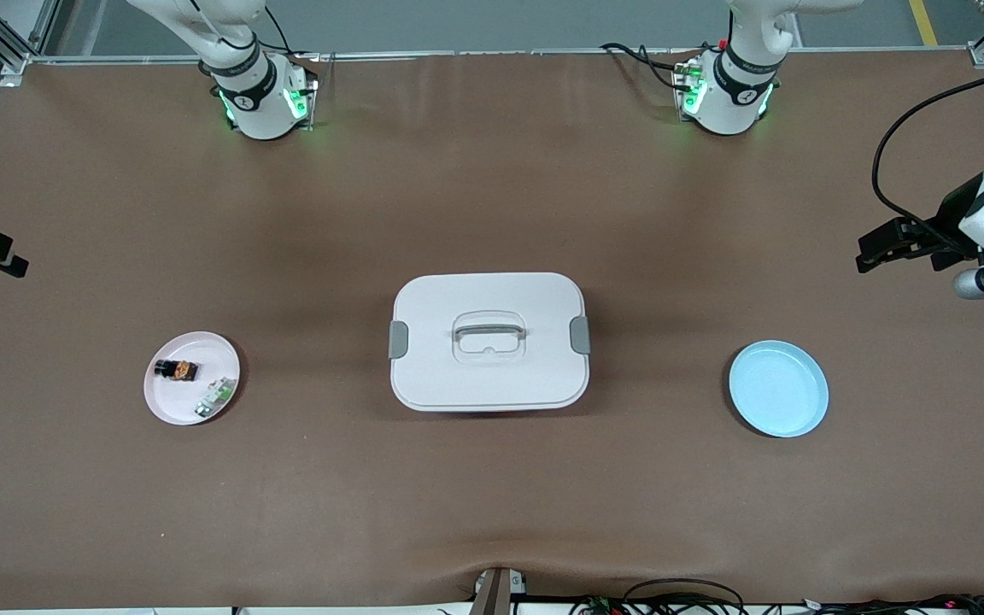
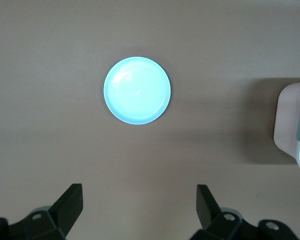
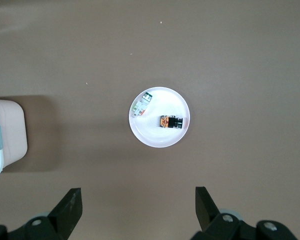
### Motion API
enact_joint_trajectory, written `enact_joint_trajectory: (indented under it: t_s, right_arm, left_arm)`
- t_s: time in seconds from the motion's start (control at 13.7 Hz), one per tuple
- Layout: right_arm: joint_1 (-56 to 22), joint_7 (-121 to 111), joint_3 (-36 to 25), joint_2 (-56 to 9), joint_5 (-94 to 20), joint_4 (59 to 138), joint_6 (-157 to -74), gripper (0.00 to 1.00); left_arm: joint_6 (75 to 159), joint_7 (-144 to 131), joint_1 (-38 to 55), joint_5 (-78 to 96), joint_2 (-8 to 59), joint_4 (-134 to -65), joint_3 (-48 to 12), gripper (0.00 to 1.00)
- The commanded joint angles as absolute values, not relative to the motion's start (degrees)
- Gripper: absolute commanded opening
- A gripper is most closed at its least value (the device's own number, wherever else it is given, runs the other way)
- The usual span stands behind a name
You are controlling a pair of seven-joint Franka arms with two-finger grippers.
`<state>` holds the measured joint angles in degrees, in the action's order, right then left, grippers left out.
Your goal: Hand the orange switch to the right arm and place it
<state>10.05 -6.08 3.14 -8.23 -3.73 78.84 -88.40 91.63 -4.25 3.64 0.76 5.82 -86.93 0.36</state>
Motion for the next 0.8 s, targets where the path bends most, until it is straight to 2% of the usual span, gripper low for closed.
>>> enact_joint_trajectory:
  t_s: [0.0, 0.15, 0.29, 0.73]
  right_arm:
    - [-2.8, -5.8, -9.9, -6.2, -4.2, 79.5, -87.2, 1.0]
    - [-0.9, -7.5, -8.6, -6.2, -4.8, 79.6, -87.2, 1.0]
    - [2.8, -7.6, -4.2, -6.2, -4.7, 79.6, -86.9, 1.0]
    - [2.7, -7.6, -4.1, -6.0, -4.0, 80.2, -85.9, 1.0]
  left_arm:
    - [90.4, -3.6, 3.9, 1.2, 5.9, -86.0, 0.5, 1.0]
    - [90.4, -3.6, 3.8, 1.2, 5.9, -86.0, 0.5, 1.0]
    - [90.4, -3.6, 3.9, 1.2, 5.9, -86.0, 0.5, 1.0]
    - [90.4, -3.6, 3.8, 1.4, 5.9, -86.0, 0.5, 1.0]
